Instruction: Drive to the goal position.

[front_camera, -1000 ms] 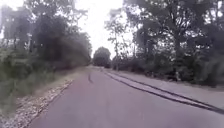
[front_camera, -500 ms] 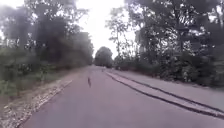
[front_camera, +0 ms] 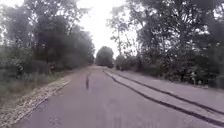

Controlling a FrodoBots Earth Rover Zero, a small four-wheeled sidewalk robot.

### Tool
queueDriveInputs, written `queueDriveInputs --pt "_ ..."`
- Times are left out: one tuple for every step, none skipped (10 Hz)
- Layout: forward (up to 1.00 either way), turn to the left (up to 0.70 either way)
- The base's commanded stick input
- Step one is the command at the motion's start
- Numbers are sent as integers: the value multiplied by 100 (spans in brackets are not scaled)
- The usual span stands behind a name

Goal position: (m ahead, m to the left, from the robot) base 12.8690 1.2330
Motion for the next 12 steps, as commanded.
queueDriveInputs --pt "85 33" --pt "85 28" --pt "85 12" --pt "85 0" --pt "85 0" --pt "85 0" --pt "85 0" --pt "85 0" --pt "85 0" --pt "85 0" --pt "85 0" --pt "85 0"
